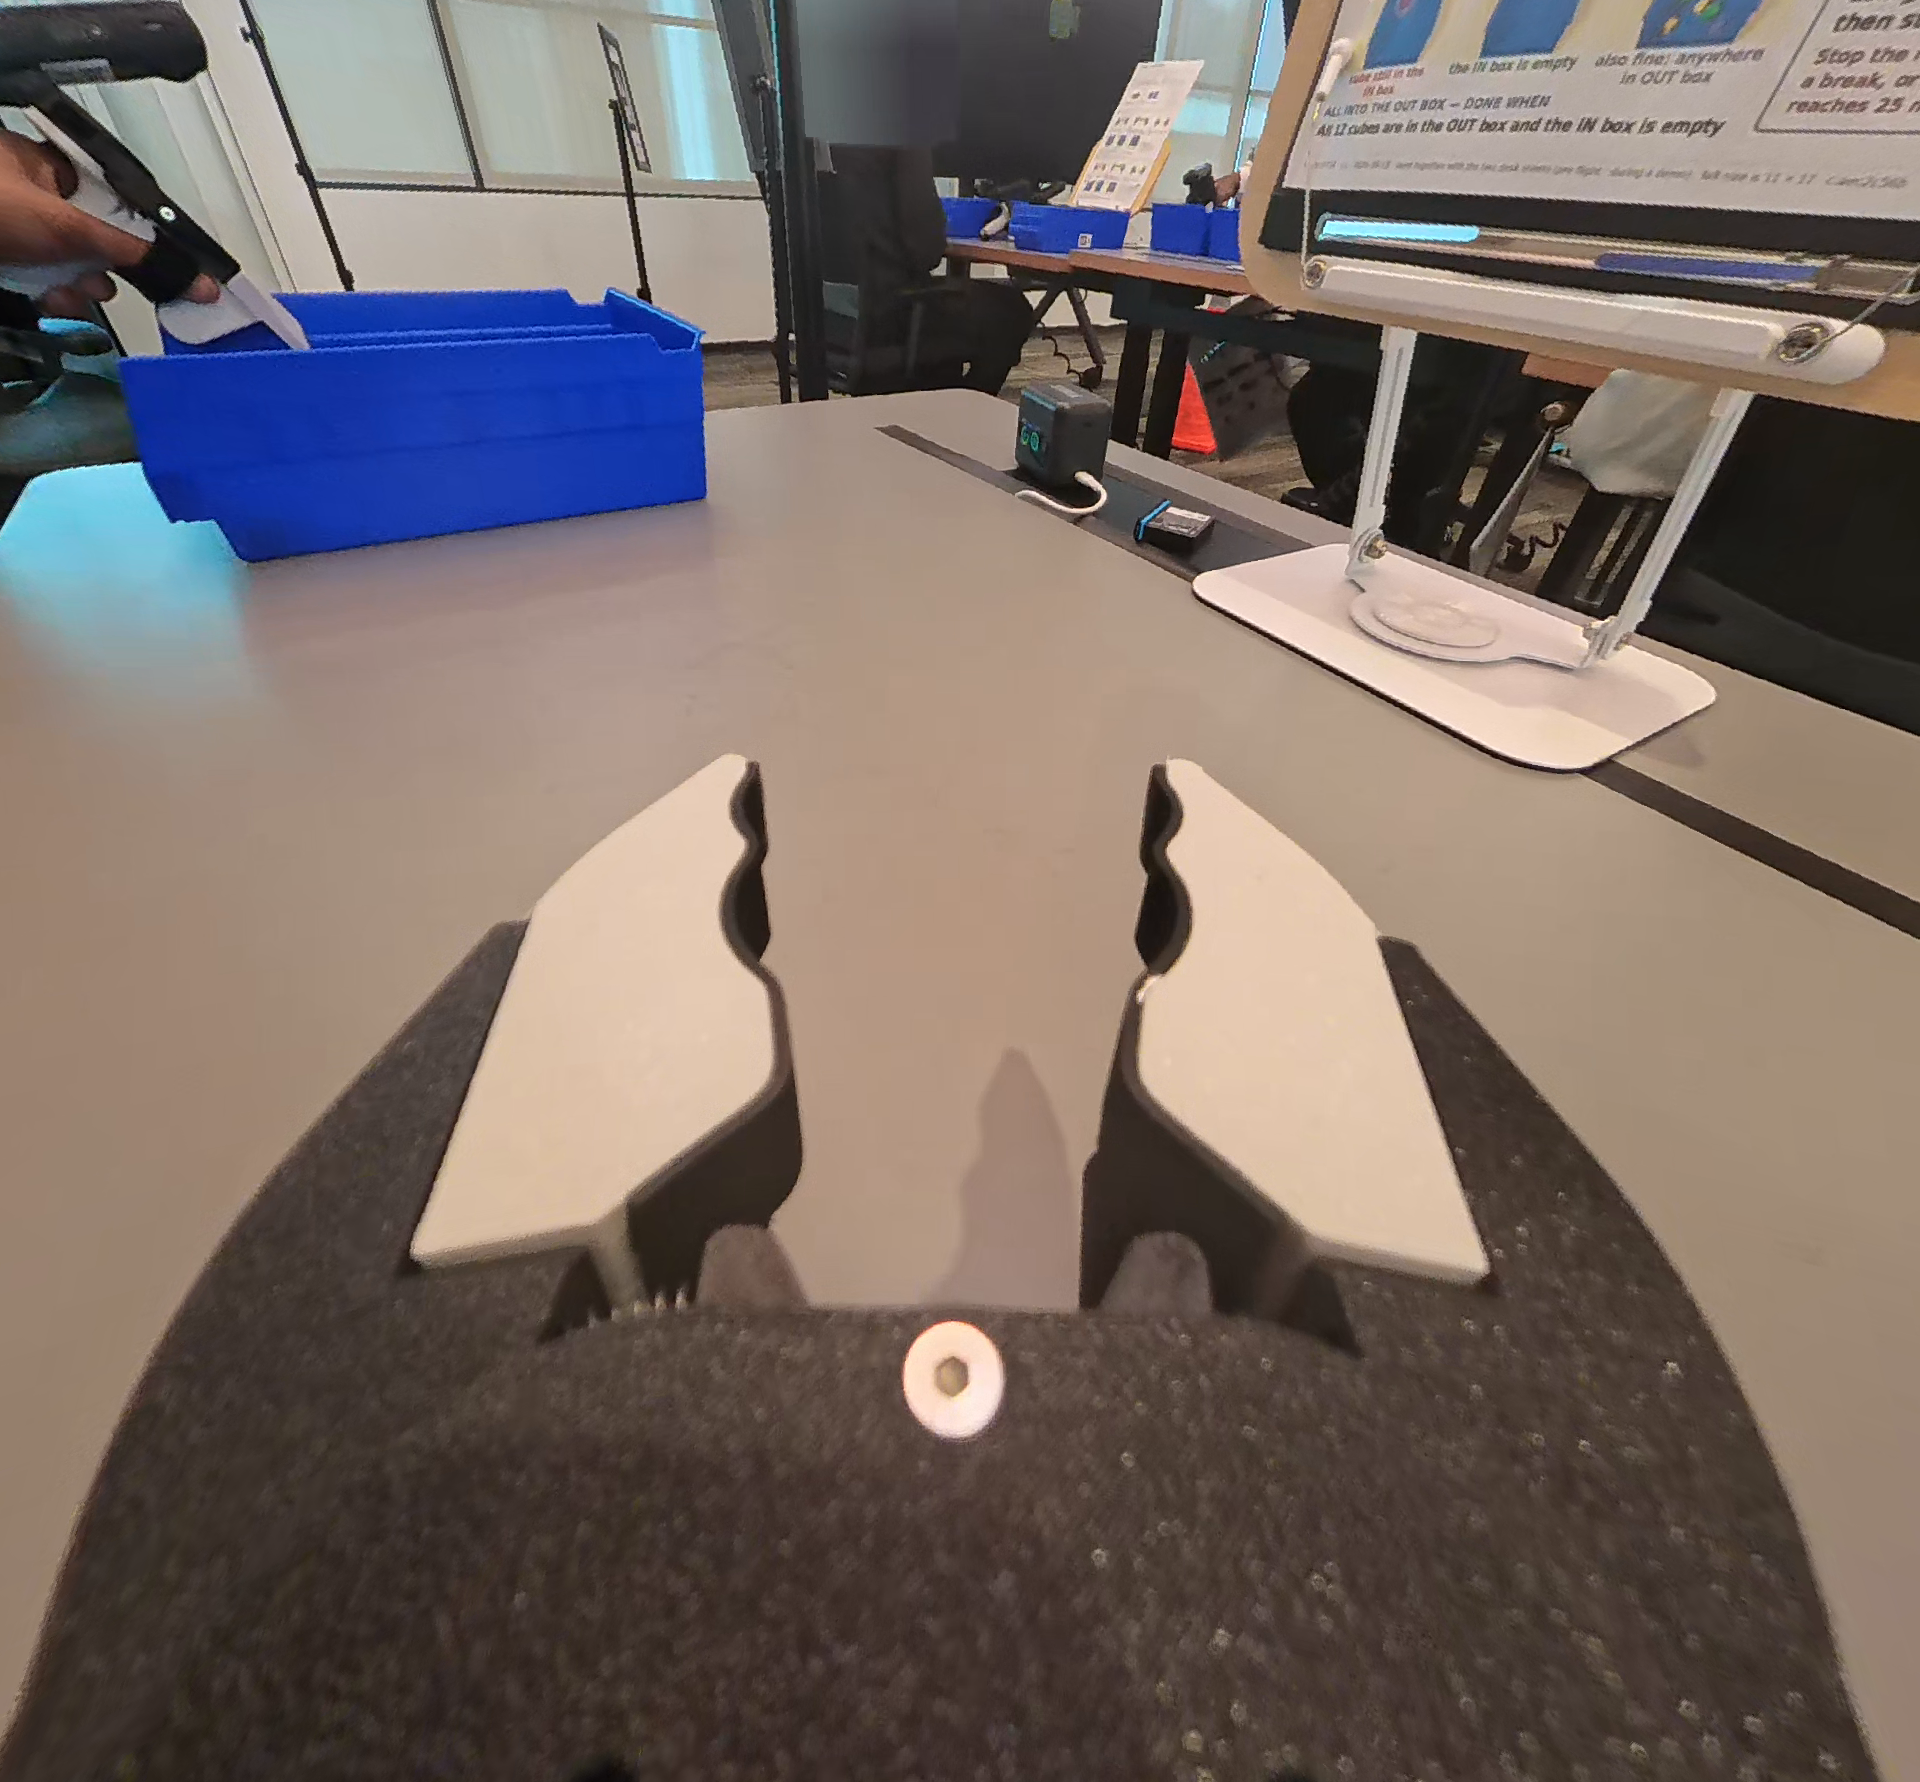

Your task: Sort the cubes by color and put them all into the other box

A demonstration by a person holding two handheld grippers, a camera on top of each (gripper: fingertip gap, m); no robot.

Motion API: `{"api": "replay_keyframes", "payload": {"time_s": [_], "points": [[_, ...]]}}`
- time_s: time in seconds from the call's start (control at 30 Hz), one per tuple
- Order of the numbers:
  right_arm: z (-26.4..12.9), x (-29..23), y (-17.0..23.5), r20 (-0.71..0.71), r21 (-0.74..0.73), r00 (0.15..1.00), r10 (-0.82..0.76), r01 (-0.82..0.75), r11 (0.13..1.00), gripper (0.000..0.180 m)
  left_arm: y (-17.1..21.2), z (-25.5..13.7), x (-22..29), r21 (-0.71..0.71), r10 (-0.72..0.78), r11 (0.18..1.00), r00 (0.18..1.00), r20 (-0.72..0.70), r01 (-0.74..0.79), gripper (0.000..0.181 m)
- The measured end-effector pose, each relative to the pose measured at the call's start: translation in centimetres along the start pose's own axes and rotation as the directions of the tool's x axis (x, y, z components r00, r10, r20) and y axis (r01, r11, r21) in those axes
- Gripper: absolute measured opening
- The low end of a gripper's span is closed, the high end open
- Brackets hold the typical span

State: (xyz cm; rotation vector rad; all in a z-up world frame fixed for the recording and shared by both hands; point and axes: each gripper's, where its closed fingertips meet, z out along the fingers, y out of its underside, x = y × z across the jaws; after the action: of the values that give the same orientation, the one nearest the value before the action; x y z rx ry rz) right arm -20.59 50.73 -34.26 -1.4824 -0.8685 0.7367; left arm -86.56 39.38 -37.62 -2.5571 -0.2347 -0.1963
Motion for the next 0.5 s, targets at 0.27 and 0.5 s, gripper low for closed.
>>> {"api": "replay_keyframes", "payload": {"time_s": [0.27,0.5], "points": [[0.03,-0.29,0.10,0.012,-0.008,1.000,-0.003,0.003,1.000,0.069,-0.32,0.12,-0.47,-0.007,0.011,1.000,1.000,0.009,-0.011,0.006],[0.11,-0.44,0.36,0.023,-0.020,1.000,0.000,0.000,1.000,0.068,-0.42,0.15,-0.69,-0.003,0.001,1.000,1.000,0.015,-0.001,0.006]]}}
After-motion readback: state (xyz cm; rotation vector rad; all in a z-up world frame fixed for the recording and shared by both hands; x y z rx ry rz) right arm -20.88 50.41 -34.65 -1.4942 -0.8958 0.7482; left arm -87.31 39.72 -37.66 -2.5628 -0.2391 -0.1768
